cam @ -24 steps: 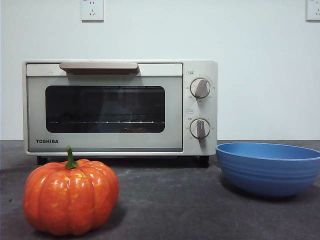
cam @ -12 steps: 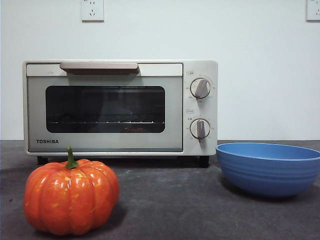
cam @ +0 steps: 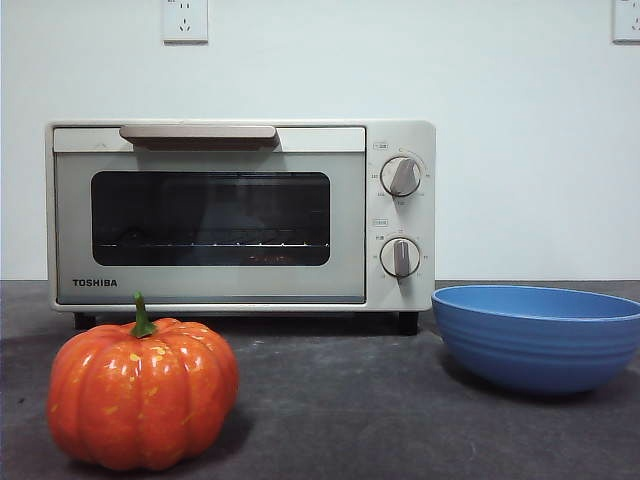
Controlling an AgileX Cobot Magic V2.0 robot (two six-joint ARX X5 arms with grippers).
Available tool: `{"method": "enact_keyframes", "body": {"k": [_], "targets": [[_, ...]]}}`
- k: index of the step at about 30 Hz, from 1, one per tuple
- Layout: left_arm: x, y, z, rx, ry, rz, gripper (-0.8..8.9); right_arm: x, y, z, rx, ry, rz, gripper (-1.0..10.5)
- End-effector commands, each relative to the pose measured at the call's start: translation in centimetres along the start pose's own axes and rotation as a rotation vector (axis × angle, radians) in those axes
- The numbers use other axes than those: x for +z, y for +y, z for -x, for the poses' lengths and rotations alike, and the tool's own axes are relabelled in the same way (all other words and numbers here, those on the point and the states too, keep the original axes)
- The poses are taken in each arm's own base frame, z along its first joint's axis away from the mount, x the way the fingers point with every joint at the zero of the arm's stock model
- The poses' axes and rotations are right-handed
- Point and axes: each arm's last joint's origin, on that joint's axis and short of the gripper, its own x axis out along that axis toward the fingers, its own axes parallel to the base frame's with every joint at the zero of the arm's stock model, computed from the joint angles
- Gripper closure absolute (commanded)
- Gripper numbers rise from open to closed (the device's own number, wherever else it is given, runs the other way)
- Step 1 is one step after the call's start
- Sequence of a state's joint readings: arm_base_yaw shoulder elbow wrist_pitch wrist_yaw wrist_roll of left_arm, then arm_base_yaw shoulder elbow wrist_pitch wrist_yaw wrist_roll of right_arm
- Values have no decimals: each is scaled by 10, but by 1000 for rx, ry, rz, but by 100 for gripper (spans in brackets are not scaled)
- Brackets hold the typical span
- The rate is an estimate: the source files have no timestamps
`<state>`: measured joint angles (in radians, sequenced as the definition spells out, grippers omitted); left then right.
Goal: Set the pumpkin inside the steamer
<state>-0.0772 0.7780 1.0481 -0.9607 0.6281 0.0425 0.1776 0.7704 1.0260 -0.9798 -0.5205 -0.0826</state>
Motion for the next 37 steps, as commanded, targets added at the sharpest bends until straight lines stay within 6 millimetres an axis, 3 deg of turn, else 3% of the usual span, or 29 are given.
{"method": "enact_keyframes", "body": {"k": [1,4,10,12,16,24,31,37], "targets": [[6,-3,3,-6,-24,-36,619,5,1,2,3,-19,21,653],[6,-3,3,-7,-24,-26,549,5,1,2,3,-23,19,582],[6,-3,3,-9,-23,-26,579,6,2,2,11,-26,0,578],[6,-4,3,-12,-22,-28,583,7,3,0,44,-29,-11,531],[6,-4,3,-12,-22,-29,791,11,9,-6,140,-25,-13,470],[6,-4,3,-12,-24,-31,805,38,32,-23,281,28,65,467],[6,-4,3,-12,-25,-30,805,66,65,-54,360,93,165,458],[6,-4,3,-12,-25,-30,805,72,96,-95,403,170,248,452]]}}
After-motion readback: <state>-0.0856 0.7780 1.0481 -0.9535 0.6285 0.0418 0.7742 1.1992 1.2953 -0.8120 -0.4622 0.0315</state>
